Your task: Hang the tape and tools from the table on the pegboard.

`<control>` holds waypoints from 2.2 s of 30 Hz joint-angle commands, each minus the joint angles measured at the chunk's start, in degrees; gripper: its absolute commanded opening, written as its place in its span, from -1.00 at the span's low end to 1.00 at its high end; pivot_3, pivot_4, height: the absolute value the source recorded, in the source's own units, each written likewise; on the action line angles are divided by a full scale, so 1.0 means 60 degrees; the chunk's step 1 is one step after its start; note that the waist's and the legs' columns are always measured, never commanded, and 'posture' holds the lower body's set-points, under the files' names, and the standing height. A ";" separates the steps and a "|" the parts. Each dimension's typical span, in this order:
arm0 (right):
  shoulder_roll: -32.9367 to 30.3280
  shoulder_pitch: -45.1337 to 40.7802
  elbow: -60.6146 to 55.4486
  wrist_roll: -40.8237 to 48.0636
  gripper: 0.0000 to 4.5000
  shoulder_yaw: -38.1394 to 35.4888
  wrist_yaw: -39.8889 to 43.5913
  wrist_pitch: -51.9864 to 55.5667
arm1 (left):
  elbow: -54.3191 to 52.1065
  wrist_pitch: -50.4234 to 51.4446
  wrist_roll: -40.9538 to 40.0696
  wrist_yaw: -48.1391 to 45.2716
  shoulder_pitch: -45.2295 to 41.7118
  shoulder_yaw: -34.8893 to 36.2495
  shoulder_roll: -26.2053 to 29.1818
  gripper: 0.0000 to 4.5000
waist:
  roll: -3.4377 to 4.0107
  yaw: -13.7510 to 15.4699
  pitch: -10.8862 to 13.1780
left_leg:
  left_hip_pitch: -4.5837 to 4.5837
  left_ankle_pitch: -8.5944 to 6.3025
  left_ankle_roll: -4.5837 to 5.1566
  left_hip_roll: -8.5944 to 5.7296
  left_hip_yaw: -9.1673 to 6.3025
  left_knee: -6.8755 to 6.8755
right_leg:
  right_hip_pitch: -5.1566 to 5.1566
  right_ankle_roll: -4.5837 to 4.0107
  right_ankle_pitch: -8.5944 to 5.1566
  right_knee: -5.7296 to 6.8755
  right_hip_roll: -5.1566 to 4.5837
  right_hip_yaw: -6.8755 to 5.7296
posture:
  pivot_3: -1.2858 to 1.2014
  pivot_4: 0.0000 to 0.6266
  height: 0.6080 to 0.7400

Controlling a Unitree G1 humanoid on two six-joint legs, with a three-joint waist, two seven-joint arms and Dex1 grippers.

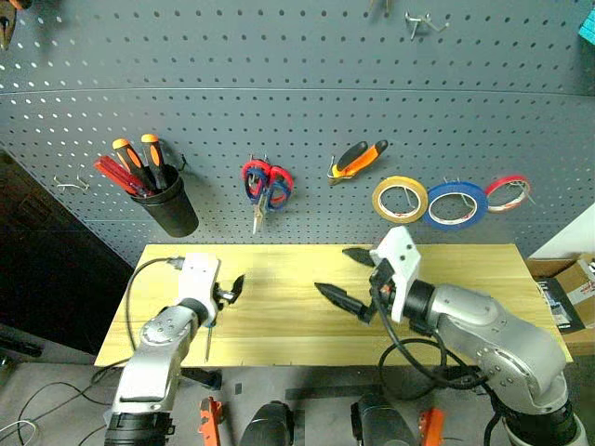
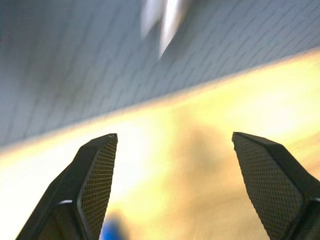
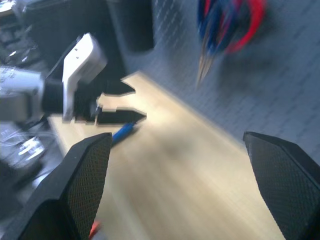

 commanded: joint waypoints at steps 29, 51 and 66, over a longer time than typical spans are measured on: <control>0.0974 -0.1820 0.0019 0.0539 1.00 0.0746 -0.0828 0.2143 | 0.3977 0.0964 0.0116 0.0335 -0.1706 0.0049 0.0080 -0.46 | -0.0005 -0.0055 0.0007 | 0.0009 -0.0002 -0.0003 -0.0004 0.0002 -0.0007 | -0.0010 0.0001 0.0001 -0.0002 -0.0033 0.0009 | -0.07 -0.41 1.00; -0.0102 -0.2078 0.0414 0.0243 1.00 0.0478 0.1150 -0.1173 | -0.1469 -0.5430 0.0829 0.1064 -0.3215 0.1540 0.1437 -0.74 | -0.0012 0.0235 0.0004 | -0.0019 -0.0003 -0.0006 -0.0010 0.0000 -0.0005 | -0.0003 0.0003 0.0003 -0.0039 -0.0011 -0.0021 | 0.01 -0.52 1.00; 0.0526 -0.2707 0.0674 0.0604 1.00 -0.0189 0.0939 -0.1650 | 0.1276 -0.5198 0.0274 0.2507 -0.4590 0.1761 -0.0216 -0.74 | -0.0017 0.0243 0.0002 | -0.0027 -0.0001 -0.0010 -0.0010 0.0004 0.0001 | -0.0021 0.0005 0.0003 -0.0033 -0.0010 -0.0011 | -0.02 -0.52 1.00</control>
